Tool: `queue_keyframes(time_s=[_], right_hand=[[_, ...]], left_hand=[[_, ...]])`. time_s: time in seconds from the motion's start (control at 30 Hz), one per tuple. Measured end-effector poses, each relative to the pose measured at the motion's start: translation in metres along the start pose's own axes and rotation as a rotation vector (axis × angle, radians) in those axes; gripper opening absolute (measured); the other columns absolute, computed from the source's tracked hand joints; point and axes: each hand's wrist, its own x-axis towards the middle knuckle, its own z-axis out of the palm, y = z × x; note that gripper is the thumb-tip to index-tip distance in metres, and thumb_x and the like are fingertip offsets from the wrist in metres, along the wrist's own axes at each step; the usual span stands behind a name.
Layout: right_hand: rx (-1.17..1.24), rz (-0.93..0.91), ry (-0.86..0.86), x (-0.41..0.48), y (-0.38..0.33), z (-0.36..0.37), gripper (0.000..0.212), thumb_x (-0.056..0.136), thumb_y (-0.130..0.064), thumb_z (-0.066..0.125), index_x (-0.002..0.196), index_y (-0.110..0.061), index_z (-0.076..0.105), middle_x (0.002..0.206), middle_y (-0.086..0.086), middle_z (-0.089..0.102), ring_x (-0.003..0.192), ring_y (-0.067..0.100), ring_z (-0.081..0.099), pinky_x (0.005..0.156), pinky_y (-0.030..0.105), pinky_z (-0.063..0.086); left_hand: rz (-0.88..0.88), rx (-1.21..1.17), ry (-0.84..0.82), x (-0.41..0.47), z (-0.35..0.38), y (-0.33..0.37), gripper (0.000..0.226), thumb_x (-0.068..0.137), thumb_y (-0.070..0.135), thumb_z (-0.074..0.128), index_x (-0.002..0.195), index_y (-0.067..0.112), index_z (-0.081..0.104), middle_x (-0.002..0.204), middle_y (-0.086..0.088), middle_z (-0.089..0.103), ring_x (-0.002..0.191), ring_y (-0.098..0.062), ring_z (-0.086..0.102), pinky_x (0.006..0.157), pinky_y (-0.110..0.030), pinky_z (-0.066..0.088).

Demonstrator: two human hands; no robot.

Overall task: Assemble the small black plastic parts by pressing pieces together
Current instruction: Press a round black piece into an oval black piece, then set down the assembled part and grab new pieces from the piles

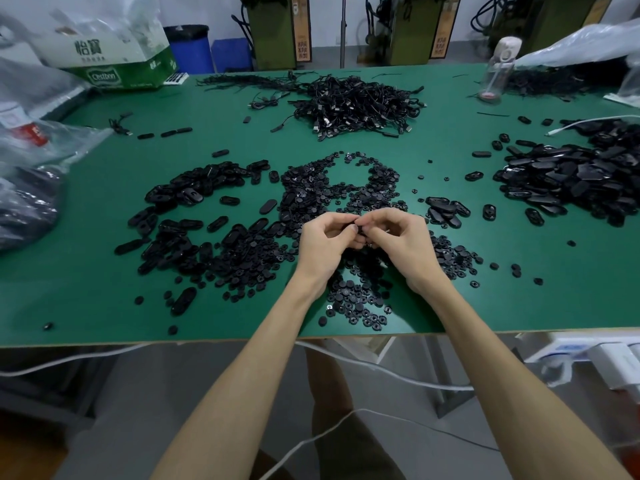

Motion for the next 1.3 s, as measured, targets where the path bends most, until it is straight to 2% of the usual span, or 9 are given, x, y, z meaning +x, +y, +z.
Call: queue_keyframes(time_s=[0.3, 0.43, 0.63, 0.77, 0.9, 0.97, 1.03, 1.13, 1.3], right_hand=[[0.127, 0.057, 0.079, 0.000, -0.003, -0.003, 0.023, 0.093, -0.003, 0.062, 0.097, -0.016, 0.080, 0.096, 0.003, 0.078, 0.084, 0.020, 0.076, 0.075, 0.026, 0.058], [0.110, 0.078, 0.118, -0.001, -0.003, -0.003, 0.027, 0.093, -0.005, 0.063, 0.101, -0.024, 0.080, 0.099, 0.001, 0.077, 0.088, 0.016, 0.073, 0.078, 0.027, 0.058], [0.137, 0.135, 0.235, 0.001, -0.003, -0.005, 0.039, 0.097, -0.006, 0.060, 0.132, -0.021, 0.066, 0.124, 0.007, 0.068, 0.110, 0.013, 0.068, 0.095, 0.032, 0.057], [0.202, 0.229, 0.340, 0.002, -0.002, -0.007, 0.051, 0.097, -0.007, 0.059, 0.145, -0.022, 0.052, 0.134, 0.006, 0.060, 0.121, 0.011, 0.062, 0.104, 0.033, 0.052], [0.193, 0.270, 0.371, 0.004, -0.003, -0.008, 0.059, 0.097, -0.010, 0.061, 0.152, -0.021, 0.044, 0.143, 0.003, 0.052, 0.125, 0.003, 0.056, 0.092, 0.020, 0.050], [0.192, 0.292, 0.389, 0.008, -0.006, -0.012, 0.062, 0.096, -0.011, 0.061, 0.154, -0.019, 0.041, 0.143, 0.005, 0.052, 0.125, 0.006, 0.056, 0.088, 0.018, 0.050], [0.221, 0.325, 0.439, 0.014, -0.011, -0.019, 0.066, 0.095, -0.011, 0.061, 0.156, -0.013, 0.037, 0.137, 0.005, 0.055, 0.125, 0.015, 0.058, 0.103, 0.032, 0.052], [0.201, 0.400, 0.470, 0.023, -0.017, -0.034, 0.069, 0.095, -0.011, 0.058, 0.159, -0.008, 0.032, 0.115, 0.000, 0.061, 0.124, 0.035, 0.059, 0.108, 0.049, 0.049], [0.179, 0.498, 0.452, 0.026, -0.016, -0.053, 0.069, 0.097, -0.006, 0.056, 0.158, 0.003, 0.026, 0.140, 0.021, 0.055, 0.128, 0.032, 0.059, 0.111, 0.040, 0.043]], left_hand=[[0.031, 0.110, -0.029, 0.002, 0.006, 0.006, 0.020, 0.100, 0.000, 0.061, 0.117, 0.001, 0.072, 0.100, -0.012, 0.077, 0.090, -0.020, 0.077, 0.080, -0.035, 0.064], [0.062, 0.221, 0.006, 0.005, 0.003, 0.011, 0.020, 0.101, 0.003, 0.060, 0.117, 0.005, 0.071, 0.102, -0.007, 0.075, 0.093, -0.019, 0.075, 0.080, -0.030, 0.063], [0.082, 0.509, 0.038, 0.025, -0.024, 0.029, 0.026, 0.103, 0.002, 0.054, 0.123, 0.010, 0.067, 0.118, -0.005, 0.070, 0.103, -0.015, 0.068, 0.095, -0.030, 0.057], [0.040, 0.768, 0.091, 0.041, -0.062, 0.036, 0.032, 0.102, -0.005, 0.049, 0.127, 0.007, 0.065, 0.129, -0.009, 0.066, 0.108, -0.012, 0.060, 0.100, -0.020, 0.045], [-0.068, 1.115, 0.144, 0.052, -0.110, 0.035, 0.040, 0.097, -0.012, 0.051, 0.133, 0.001, 0.061, 0.136, -0.019, 0.060, 0.121, -0.029, 0.059, 0.108, -0.040, 0.048], [-0.111, 1.308, 0.150, 0.053, -0.132, 0.037, 0.031, 0.095, -0.012, 0.051, 0.123, -0.005, 0.061, 0.130, -0.027, 0.056, 0.120, -0.041, 0.054, 0.101, -0.049, 0.049], [-0.215, 1.442, 0.123, 0.051, -0.148, 0.041, 0.007, 0.095, -0.008, 0.053, 0.093, -0.003, 0.057, 0.121, -0.031, 0.053, 0.114, -0.045, 0.051, 0.093, -0.052, 0.045], [-0.299, 1.483, 0.062, 0.050, -0.162, 0.040, 0.032, 0.099, 0.000, 0.055, 0.071, 0.006, 0.043, 0.115, -0.030, 0.055, 0.110, -0.045, 0.052, 0.094, -0.053, 0.046], [-0.132, 1.576, 0.101, 0.050, -0.166, 0.030, 0.040, 0.096, -0.005, 0.060, 0.062, 0.007, 0.042, 0.075, -0.016, 0.050, 0.084, -0.039, 0.055, 0.076, -0.047, 0.047]])
